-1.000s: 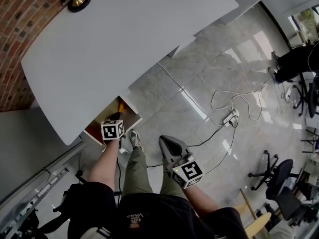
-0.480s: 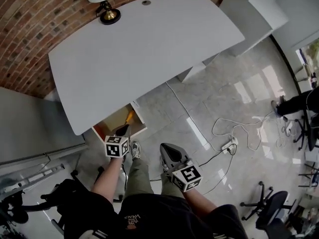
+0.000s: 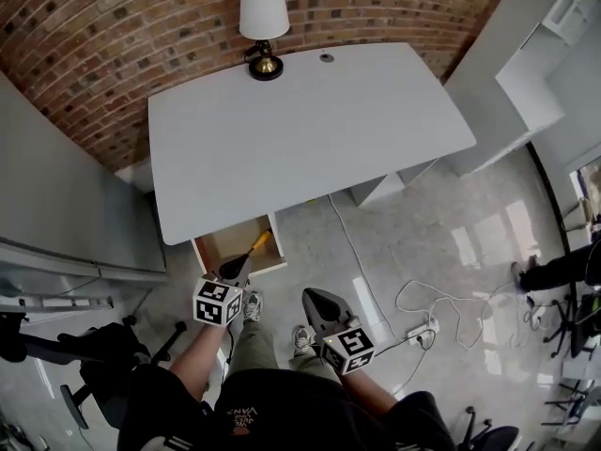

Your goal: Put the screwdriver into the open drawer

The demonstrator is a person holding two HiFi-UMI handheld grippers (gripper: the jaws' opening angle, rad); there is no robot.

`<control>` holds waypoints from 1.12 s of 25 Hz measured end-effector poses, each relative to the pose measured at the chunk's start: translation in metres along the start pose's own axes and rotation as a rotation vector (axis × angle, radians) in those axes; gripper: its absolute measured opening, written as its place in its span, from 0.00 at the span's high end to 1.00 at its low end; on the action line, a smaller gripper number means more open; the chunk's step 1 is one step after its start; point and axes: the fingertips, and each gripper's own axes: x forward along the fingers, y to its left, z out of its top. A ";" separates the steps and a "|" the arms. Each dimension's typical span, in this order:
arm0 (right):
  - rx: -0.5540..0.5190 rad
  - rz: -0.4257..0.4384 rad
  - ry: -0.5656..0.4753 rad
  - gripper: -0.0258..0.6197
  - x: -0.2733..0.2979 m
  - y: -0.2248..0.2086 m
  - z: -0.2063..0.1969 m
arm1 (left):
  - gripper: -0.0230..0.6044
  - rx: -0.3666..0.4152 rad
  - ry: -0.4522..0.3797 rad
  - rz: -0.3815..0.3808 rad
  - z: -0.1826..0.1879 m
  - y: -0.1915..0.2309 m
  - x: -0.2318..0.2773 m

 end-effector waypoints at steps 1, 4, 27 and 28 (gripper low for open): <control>-0.004 0.005 -0.001 0.97 -0.002 0.003 0.001 | 0.95 -0.001 -0.019 0.008 0.005 -0.002 -0.008; -0.013 0.012 -0.013 0.97 -0.009 0.009 0.008 | 0.95 -0.009 -0.071 0.033 0.019 -0.007 -0.033; -0.112 0.081 -0.111 0.97 -0.047 0.041 0.054 | 0.95 0.002 -0.280 0.102 0.049 -0.074 -0.139; -0.116 0.087 -0.113 0.97 -0.048 0.042 0.056 | 0.95 0.001 -0.283 0.099 0.049 -0.077 -0.140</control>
